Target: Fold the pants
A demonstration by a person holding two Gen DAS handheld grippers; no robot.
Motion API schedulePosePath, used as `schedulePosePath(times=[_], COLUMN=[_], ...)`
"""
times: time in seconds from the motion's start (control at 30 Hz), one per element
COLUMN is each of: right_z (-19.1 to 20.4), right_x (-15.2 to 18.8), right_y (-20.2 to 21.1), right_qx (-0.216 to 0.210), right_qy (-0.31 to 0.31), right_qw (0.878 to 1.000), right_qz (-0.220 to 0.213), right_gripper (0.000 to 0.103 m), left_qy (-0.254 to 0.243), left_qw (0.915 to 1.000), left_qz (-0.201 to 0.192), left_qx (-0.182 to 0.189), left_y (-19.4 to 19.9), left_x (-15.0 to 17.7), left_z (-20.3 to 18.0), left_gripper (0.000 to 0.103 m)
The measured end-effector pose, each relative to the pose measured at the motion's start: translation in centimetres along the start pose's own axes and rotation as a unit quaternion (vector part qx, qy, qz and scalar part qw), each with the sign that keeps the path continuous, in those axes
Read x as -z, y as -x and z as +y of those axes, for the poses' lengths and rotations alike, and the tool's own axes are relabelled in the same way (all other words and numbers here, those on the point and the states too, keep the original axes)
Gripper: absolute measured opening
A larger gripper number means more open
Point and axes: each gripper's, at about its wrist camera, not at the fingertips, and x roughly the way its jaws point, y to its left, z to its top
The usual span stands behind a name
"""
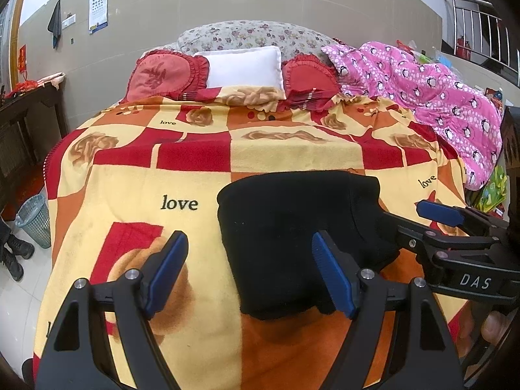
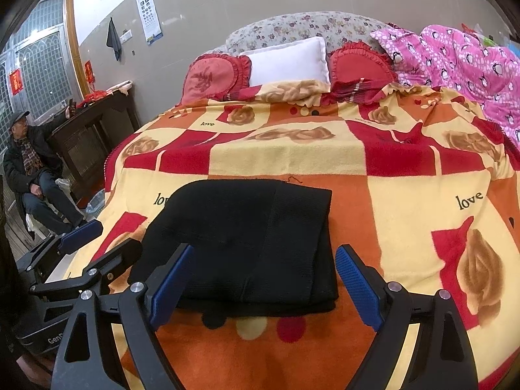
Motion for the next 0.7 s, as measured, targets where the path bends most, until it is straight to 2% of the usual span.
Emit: schedulePosePath(times=[0.6,0.7], right_z=[-0.22,-0.77], right_x=[0.27,0.29], right_y=[-0.41,-0.29], right_qx=[-0.001,0.003], right_qy=[-0.001,-0.005], right_qw=[1.0,1.0], right_qz=[0.002,0.002], right_gripper=[0.09,0.09], left_qy=[-0.011,-0.009], left_qw=[0.9999,0.9999], left_qz=[-0.012,-0.002], left_qx=[0.002,0.01], left_y=[0.01,-0.06], left_x=[0.38,0.46], left_z=[0.11,0.62], left_gripper=[0.079,0.079])
